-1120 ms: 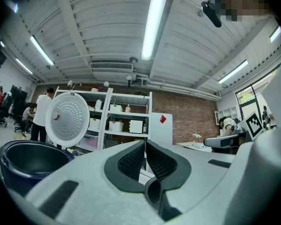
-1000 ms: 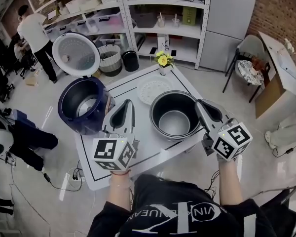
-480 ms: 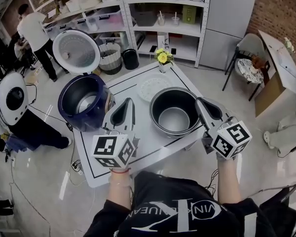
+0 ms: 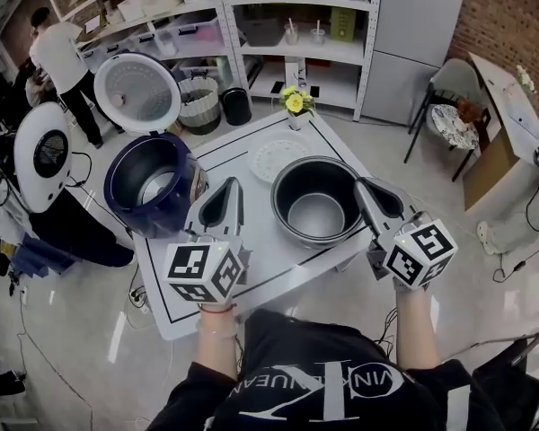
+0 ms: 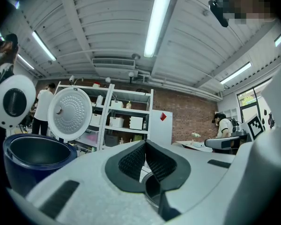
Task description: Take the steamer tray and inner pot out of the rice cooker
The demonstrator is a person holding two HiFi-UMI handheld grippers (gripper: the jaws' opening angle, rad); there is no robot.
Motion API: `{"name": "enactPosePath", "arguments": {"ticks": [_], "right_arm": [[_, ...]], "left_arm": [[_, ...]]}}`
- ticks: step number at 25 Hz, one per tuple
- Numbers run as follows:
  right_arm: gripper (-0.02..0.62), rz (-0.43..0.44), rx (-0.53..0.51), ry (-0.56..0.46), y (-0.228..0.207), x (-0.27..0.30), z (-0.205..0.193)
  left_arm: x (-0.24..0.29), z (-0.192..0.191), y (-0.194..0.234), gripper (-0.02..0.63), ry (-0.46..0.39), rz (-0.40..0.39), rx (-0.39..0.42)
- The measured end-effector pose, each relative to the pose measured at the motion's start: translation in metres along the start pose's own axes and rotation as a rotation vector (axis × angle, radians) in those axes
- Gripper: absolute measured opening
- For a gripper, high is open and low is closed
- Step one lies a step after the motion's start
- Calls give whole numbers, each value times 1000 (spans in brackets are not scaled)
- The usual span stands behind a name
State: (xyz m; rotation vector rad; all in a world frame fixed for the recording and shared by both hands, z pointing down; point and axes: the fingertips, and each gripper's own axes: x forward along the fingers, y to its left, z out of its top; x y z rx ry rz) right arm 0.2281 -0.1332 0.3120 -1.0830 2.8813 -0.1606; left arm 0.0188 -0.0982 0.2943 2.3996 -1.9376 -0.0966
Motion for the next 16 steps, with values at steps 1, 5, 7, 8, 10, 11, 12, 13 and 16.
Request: {"name": "enactPosePath", "arguments": {"ticks": [1, 5, 7, 8, 10, 11, 12, 13, 16], "right_arm": [[-2, 0, -1, 2, 0, 1, -1], [-1, -1, -3, 9, 0, 4, -2], [-2, -2, -1, 14, -2, 4, -4], [-2, -1, -1, 17, -2, 3, -4], [-2, 0, 0, 20, -3, 2, -4], [-1, 0, 0, 21, -3, 2, -4], [0, 1, 1, 22, -3, 2, -5], [-2, 1, 1, 22, -4, 3, -6], [-2, 0, 4, 28, -6, 4, -9]], "left_arm": [[1, 0, 1, 11, 0, -1, 0], [4, 0, 5, 11, 7, 1, -1], [5, 0, 4, 11, 12, 1, -1], [6, 0, 3, 11, 14, 1, -1], [6, 0, 1, 11, 16, -1, -1], [6, 1, 1, 11, 16, -1, -1], [7, 0, 1, 11, 17, 0, -1], [8, 0, 1, 11, 18, 1, -1], [10, -2, 2, 11, 23, 3, -1]]}}
